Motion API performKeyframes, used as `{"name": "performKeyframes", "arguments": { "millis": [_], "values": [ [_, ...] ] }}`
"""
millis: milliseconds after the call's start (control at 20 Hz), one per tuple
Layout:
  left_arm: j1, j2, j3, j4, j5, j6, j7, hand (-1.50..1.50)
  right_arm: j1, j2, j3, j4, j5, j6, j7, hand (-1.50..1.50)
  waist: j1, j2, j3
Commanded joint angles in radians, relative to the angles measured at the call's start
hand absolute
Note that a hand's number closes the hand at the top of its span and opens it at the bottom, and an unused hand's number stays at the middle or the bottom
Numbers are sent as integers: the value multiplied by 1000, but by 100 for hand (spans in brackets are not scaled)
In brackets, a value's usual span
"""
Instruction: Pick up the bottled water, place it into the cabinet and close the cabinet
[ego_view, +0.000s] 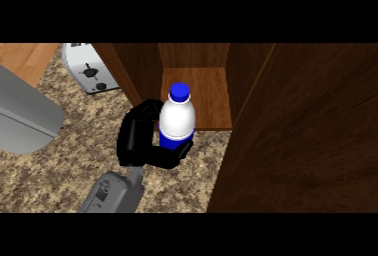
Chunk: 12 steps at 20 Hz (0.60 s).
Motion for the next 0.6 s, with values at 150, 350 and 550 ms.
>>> {"name": "performKeyframes", "arguments": {
  "millis": [150, 350, 550],
  "values": [
    [-206, 0, 7, 159, 20, 111, -18, 150, 22, -4, -5, -82, 54, 16, 26, -150, -3, 2, 0],
    [-307, 0, 53, 234, -13, 139, 39, 150, -10, 25, 30, -85, 98, 0, 58, -150, -3, 1, -1],
    [-442, 0, 73, 405, 19, 160, -22, 150, -6, 3, 10, -112, 70, -1, 93, -150, -15, 4, -1]
  ]
}}
